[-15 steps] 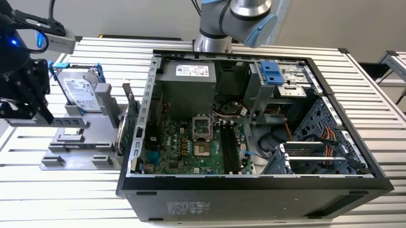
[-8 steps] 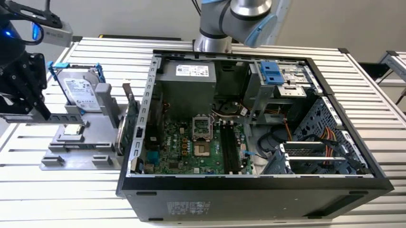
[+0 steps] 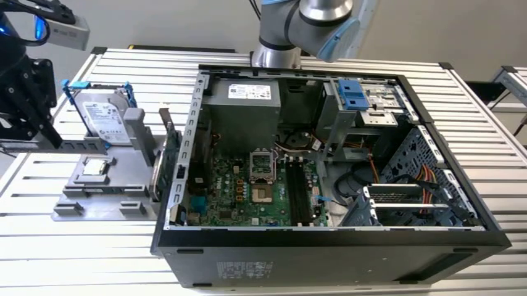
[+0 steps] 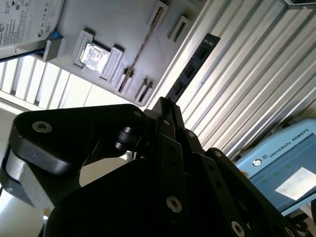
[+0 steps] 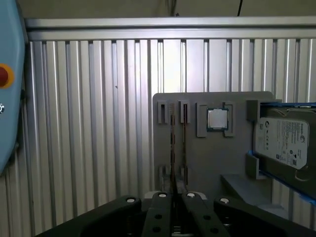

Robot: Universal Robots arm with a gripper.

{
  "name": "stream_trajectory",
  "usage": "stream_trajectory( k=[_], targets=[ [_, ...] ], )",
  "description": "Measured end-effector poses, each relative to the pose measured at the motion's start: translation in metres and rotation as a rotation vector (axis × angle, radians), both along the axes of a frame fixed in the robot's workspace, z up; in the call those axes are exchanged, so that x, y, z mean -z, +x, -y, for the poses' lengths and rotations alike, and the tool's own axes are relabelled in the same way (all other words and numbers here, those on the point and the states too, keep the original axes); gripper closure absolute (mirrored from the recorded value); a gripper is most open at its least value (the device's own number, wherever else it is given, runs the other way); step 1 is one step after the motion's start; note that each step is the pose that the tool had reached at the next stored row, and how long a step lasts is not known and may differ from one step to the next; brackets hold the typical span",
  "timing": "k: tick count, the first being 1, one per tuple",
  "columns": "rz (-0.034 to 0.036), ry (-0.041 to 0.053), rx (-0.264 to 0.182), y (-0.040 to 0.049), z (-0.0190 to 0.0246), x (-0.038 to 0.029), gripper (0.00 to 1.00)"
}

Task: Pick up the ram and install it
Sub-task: 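Pick up the ram and move it above insertion slot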

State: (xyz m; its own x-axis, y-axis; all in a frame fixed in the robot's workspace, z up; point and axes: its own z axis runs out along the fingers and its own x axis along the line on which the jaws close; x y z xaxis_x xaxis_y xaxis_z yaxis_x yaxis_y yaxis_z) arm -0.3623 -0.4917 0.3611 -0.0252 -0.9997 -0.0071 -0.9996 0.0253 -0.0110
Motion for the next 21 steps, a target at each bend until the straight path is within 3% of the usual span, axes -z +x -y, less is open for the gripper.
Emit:
stream_trajectory(
  k=[2, 6, 17, 21],
  targets=[
    [0.0003, 0.0072, 0.000, 0.0000, 0.0000, -0.0027, 1.00],
    [0.0002, 0.0117, 0.000, 0.0000, 0.0000, -0.0078, 1.00],
    [0.0002, 0.0122, 0.000, 0.0000, 0.0000, -0.0205, 1.00],
    [0.0003, 0.0107, 0.000, 0.0001, 0.0000, -0.0214, 1.00]
  ],
)
